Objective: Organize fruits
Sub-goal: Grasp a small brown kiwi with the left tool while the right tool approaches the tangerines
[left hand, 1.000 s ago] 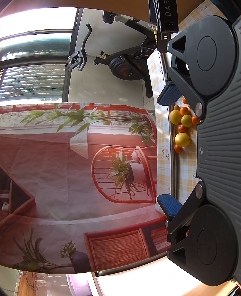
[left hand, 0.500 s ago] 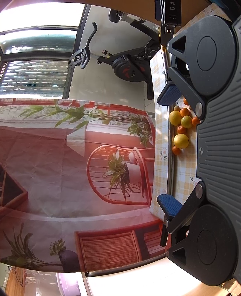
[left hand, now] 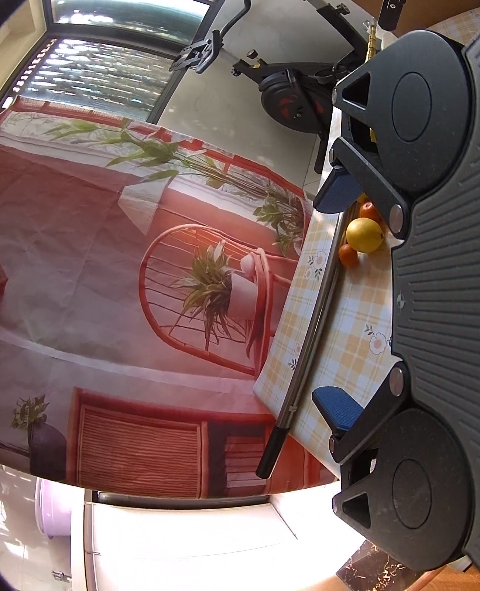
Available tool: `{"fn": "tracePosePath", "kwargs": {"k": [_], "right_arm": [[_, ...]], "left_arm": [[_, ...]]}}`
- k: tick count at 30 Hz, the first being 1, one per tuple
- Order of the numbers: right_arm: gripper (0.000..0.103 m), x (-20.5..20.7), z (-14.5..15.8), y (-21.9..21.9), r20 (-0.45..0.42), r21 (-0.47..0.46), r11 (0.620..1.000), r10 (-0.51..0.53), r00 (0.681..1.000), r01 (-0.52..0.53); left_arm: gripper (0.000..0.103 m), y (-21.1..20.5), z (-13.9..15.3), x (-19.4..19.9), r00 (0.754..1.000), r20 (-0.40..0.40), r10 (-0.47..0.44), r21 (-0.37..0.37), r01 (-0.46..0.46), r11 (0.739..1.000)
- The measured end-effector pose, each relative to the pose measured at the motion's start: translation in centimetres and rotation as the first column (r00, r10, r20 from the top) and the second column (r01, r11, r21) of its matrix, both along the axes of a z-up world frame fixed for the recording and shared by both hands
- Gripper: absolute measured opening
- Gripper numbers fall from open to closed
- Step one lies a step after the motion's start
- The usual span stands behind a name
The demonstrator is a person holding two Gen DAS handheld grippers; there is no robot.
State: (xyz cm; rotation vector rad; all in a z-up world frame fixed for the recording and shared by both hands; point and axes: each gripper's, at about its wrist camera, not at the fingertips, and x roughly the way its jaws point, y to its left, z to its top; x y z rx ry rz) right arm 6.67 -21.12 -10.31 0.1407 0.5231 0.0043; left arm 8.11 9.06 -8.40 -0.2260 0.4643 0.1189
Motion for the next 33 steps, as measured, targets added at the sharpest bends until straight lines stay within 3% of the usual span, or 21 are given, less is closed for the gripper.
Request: {"fn": "tracePosePath", "kwargs": {"k": [6,13,16,21,23,27,31,33], "right_arm": [[0.103,2.9,-3.1,0.0,-0.041,-0.017,1.0,0.016,0.999,-0.017],[0.103,5.6,-5.5,0.1,-0.063,-0.035,0.999,0.033,0.997,-0.036],[0.103,6.5,-6.2,0.0,-0.066,-0.019,0.999,0.046,0.997,-0.048],[0.103,8.2,-7.4,-0.3,-0.084,-0.048,0.997,0.048,0.995,-0.052],[0.103,8.7,-7.9,-0.8,-0.088,-0.048,0.997,0.05,0.995,-0.055],[0.101,9.9,-8.7,-1.9,-0.106,-0.024,0.998,0.048,0.993,-0.051],[0.096,10.8,-9.2,-2.5,-0.111,-0.06,0.998,0.022,0.994,-0.028],[0.095,11.3,-9.5,-2.8,-0.119,-0.06,0.998,0.014,0.993,-0.022]], "left_arm": [[0.102,-0.1,-1.2,2.6,0.996,-0.086,-0.018,0.016,0.02,1.0],[0.102,-1.2,-3.3,4.8,0.994,-0.091,-0.055,0.054,0.06,0.997],[0.1,-1.9,-4.1,5.8,0.991,-0.093,-0.098,0.051,0.103,0.993],[0.089,-4.8,-6.1,7.6,0.965,-0.134,-0.226,0.066,0.237,0.969],[0.085,-6.0,-6.8,8.6,0.948,-0.167,-0.272,0.062,0.285,0.956],[0.064,-9.5,-8.6,10.9,0.892,-0.236,-0.385,0.059,0.408,0.911],[0.05,-13.4,-10.8,12.3,0.779,-0.283,-0.559,0.099,0.604,0.791],[0.048,-14.7,-12.0,12.8,0.748,-0.324,-0.579,0.125,0.641,0.758]]}}
